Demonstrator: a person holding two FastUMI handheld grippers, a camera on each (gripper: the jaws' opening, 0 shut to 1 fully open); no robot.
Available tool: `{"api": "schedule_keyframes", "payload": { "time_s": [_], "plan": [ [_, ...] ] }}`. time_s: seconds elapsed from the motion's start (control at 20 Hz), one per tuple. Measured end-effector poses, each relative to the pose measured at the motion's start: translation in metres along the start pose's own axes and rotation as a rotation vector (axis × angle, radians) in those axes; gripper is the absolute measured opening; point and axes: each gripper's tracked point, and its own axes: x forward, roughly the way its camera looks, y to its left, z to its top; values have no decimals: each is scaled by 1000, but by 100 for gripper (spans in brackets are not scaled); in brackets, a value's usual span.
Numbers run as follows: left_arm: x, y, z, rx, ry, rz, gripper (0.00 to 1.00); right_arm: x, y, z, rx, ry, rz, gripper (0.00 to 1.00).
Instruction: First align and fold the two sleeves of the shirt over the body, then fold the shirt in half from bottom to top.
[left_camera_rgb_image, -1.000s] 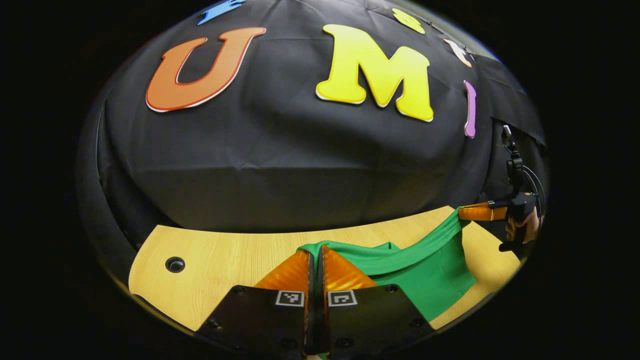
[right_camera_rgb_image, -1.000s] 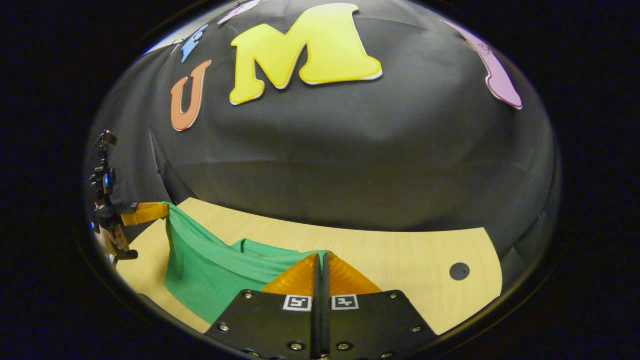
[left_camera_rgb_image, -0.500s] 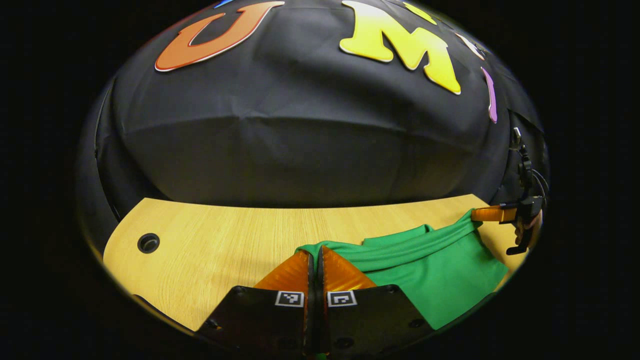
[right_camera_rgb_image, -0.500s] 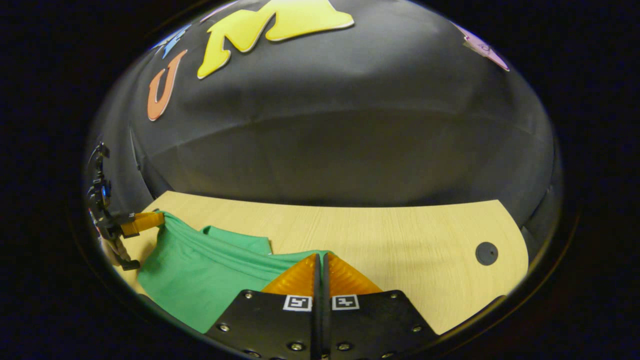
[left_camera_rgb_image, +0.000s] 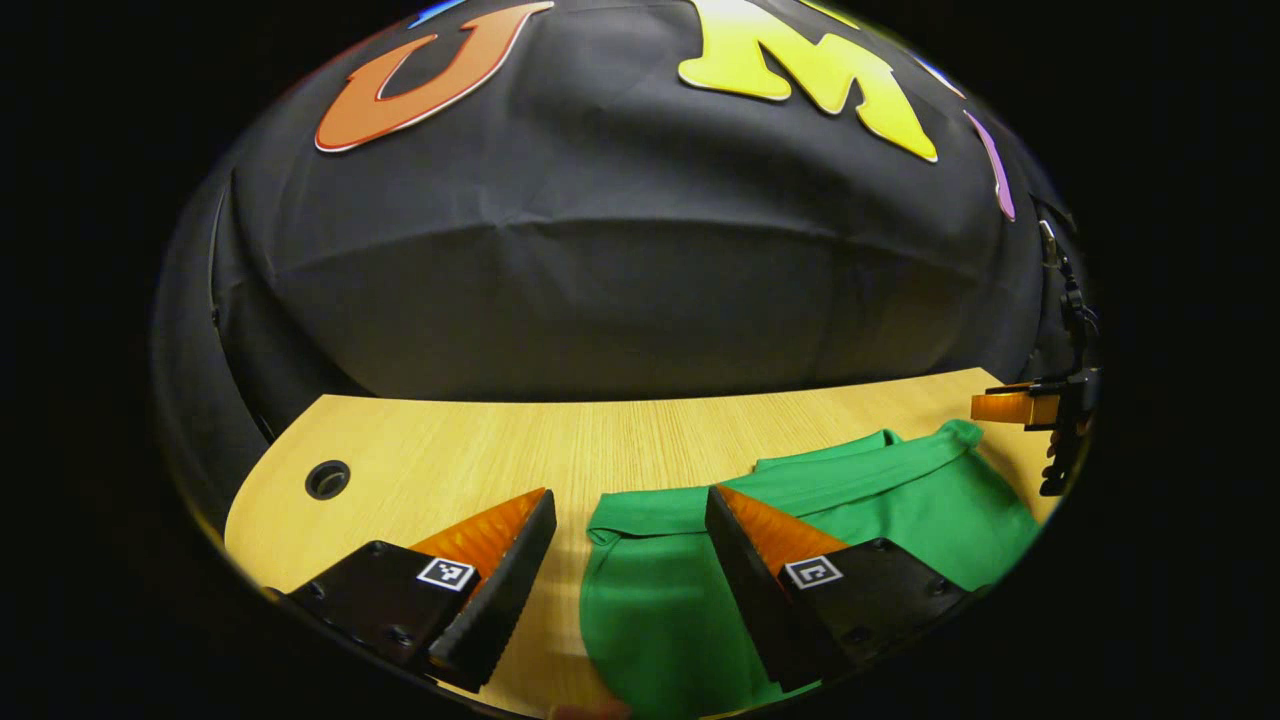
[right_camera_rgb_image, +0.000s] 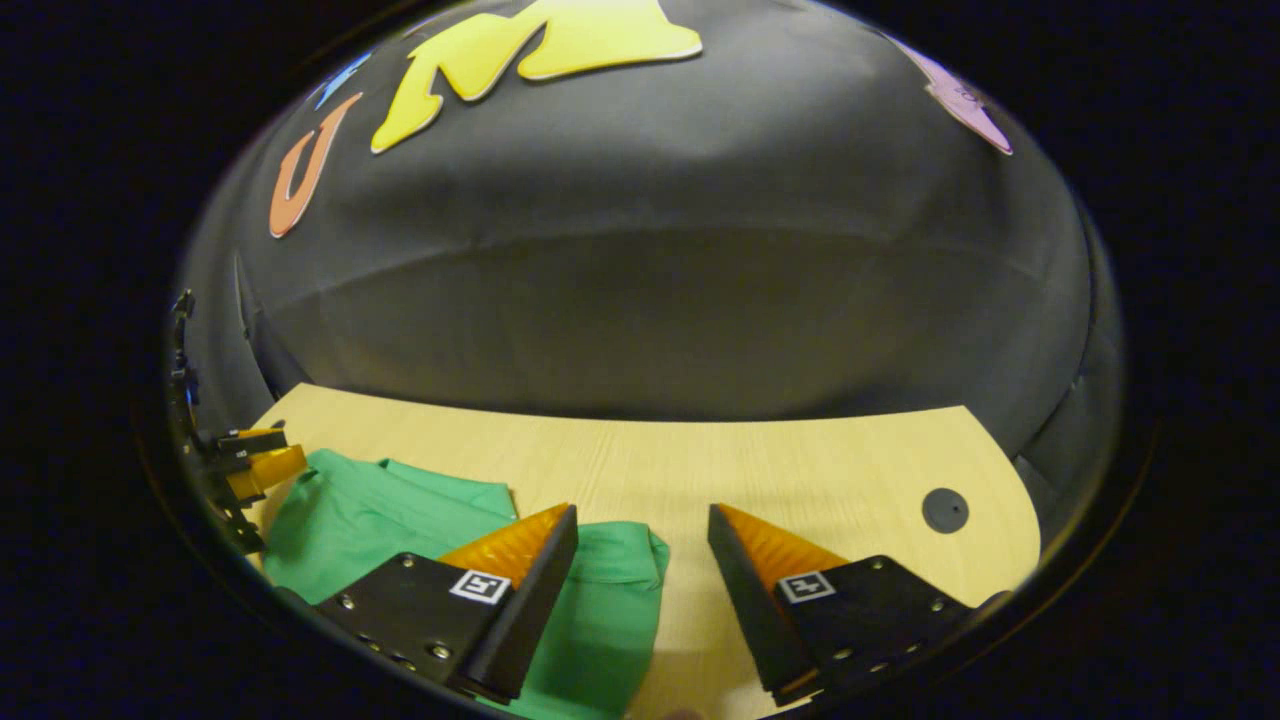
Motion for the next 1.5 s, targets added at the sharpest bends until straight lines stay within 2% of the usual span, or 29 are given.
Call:
{"api": "schedule_keyframes", "payload": {
  "time_s": [0.05,0.3,0.45,0.55,0.8,0.95,1.15,1.35,1.5],
  "plan": [
    [-7,2,8,-10,-9,9,96,-8,-2,8,3,-16,-18,80],
    [-69,2,48,-76,-50,33,96,-78,5,51,-44,-108,-52,82],
    [-129,0,92,-79,-129,42,96,-148,18,91,-88,-211,-54,82],
    [-171,1,119,-24,-167,68,96,-201,28,117,-107,-291,-55,82],
    [-286,-17,175,6,-328,110,97,-325,60,145,-128,-449,-64,82],
    [-345,-37,197,32,-437,123,97,-385,81,143,-144,-517,-60,80],
    [-396,-61,202,74,-513,129,97,-435,96,131,-138,-552,-63,82],
    [-426,-88,178,39,-487,87,97,-469,109,95,-53,-504,-51,82],
    [-440,-91,164,35,-466,85,97,-486,106,72,12,-473,-79,80]
  ]
}}
